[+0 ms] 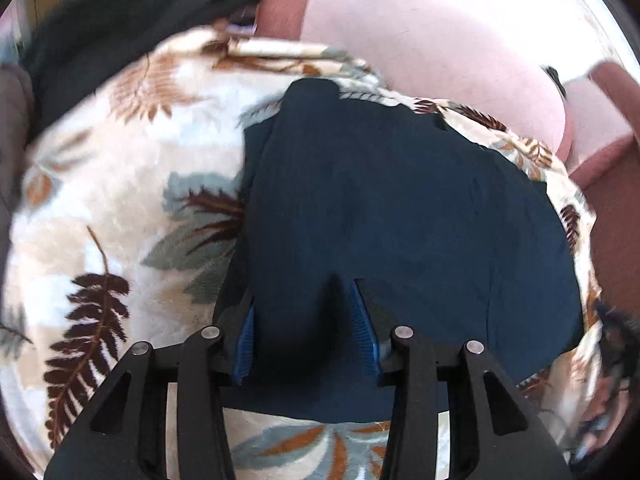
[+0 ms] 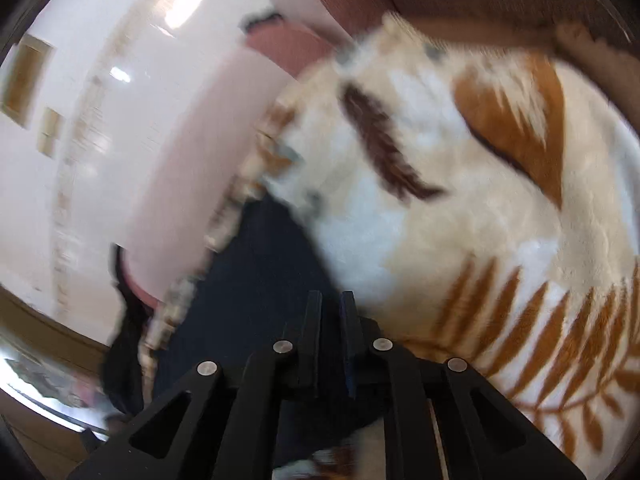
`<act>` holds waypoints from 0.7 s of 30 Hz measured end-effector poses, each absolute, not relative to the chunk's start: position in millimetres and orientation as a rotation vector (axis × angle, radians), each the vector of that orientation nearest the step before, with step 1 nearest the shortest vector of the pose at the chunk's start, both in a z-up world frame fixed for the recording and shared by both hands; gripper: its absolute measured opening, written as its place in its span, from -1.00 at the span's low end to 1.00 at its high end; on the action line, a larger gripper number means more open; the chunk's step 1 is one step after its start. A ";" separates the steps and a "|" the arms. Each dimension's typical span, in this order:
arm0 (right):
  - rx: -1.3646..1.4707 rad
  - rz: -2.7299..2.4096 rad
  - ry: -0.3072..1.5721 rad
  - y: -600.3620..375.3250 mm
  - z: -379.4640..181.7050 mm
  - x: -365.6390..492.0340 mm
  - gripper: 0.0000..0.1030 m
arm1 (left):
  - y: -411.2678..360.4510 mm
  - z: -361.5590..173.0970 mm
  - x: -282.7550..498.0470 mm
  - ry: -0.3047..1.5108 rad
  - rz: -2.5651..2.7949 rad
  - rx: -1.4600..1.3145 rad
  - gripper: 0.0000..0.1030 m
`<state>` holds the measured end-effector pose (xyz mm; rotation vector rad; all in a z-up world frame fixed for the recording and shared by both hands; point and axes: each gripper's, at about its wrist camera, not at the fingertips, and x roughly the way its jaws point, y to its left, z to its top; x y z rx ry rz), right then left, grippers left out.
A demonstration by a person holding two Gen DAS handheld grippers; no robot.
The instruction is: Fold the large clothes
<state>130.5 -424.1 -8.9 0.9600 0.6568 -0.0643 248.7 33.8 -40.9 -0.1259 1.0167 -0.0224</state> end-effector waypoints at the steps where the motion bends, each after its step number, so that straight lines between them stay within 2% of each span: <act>1: 0.937 -0.033 0.642 -416.7 -0.4 130.1 -0.60 | 28.2 -41.7 247.2 1.011 -0.012 -0.105 -0.15; 4: 0.817 0.037 0.659 -383.4 13.1 137.9 -0.17 | 19.7 -50.1 249.5 1.023 0.012 -0.075 -0.11; 5: 0.767 0.051 0.693 -371.2 9.1 144.5 0.04 | 19.6 -54.0 251.0 1.036 0.024 -0.069 -0.11; 6: 0.717 0.039 0.744 -362.1 -0.6 149.1 0.08 | 19.7 -58.4 252.7 1.049 0.035 -0.067 -0.11; 9: 0.642 0.004 0.956 -343.6 -45.0 160.4 0.04 | 23.4 -67.6 254.4 1.075 0.051 -0.073 0.01; 21: 0.725 0.121 0.849 -315.7 14.0 168.8 0.09 | 15.1 -74.3 251.1 1.074 0.068 -0.022 0.17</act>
